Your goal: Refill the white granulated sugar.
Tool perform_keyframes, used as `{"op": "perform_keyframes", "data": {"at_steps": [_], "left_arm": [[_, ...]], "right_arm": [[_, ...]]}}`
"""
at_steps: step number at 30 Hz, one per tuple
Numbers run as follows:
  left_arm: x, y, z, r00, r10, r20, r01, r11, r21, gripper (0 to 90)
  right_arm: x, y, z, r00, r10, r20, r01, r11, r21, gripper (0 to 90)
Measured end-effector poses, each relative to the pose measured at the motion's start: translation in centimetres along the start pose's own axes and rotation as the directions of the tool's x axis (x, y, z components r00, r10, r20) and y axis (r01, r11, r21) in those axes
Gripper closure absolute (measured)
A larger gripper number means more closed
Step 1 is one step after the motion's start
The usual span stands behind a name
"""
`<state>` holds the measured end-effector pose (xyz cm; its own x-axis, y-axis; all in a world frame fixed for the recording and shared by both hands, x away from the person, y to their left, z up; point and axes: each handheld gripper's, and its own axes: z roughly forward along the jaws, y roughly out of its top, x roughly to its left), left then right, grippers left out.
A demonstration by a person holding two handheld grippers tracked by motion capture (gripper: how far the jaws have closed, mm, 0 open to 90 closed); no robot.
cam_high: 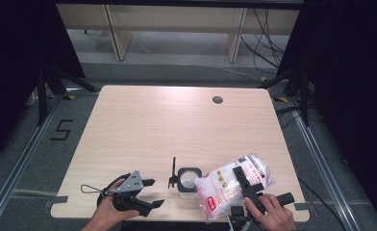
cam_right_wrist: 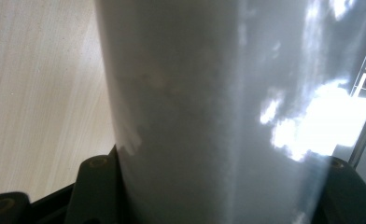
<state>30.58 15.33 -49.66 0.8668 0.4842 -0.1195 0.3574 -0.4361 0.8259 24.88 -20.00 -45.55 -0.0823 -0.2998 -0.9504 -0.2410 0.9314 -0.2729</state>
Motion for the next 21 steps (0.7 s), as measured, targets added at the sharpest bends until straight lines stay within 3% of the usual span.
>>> {"op": "perform_keyframes", "data": {"at_steps": [8,9,10,17,18,19,20,21], "left_arm": [[0.08,0.02,-0.06,0.9999,0.013,-0.003,-0.013,0.9999,0.009,22.8],[-0.19,-0.01,0.09,0.9999,-0.016,0.003,0.016,0.9998,-0.014,22.7],[-0.06,0.01,0.00,1.0000,0.000,0.001,0.000,1.0000,0.000,22.7],[-0.15,0.01,0.07,0.9999,-0.011,0.003,0.011,0.9999,-0.010,22.7],[0.06,0.02,-0.03,0.9999,0.011,0.000,-0.011,0.9999,0.007,22.8],[0.00,0.03,-0.05,1.0000,0.008,-0.005,-0.008,0.9999,0.008,22.7],[-0.12,-0.01,0.05,1.0000,-0.006,0.001,0.006,1.0000,-0.006,22.7],[-0.05,-0.01,0.08,1.0000,0.000,0.004,0.001,1.0000,-0.008,22.7]], "right_arm": [[0.12,0.03,-0.03,0.9997,0.025,-0.006,-0.025,1.000,-0.001,44.1],[0.10,0.01,-0.04,0.9997,0.023,-0.005,-0.023,1.000,0.000,44.1],[0.09,0.01,-0.02,0.9997,0.023,-0.005,-0.023,1.000,0.001,44.0],[0.24,-0.09,0.06,0.9993,0.037,0.005,-0.037,0.999,-0.008,44.2],[0.22,-0.10,0.06,0.9994,0.034,0.003,-0.034,0.999,-0.009,44.2],[0.25,-0.13,0.03,0.9993,0.036,0.004,-0.036,0.999,-0.006,44.2],[0.58,-0.17,-0.08,0.9968,0.080,-0.001,-0.080,0.997,0.010,44.2],[0.50,-0.16,-0.02,0.9973,0.074,-0.001,-0.074,0.997,0.005,44.2]]}}
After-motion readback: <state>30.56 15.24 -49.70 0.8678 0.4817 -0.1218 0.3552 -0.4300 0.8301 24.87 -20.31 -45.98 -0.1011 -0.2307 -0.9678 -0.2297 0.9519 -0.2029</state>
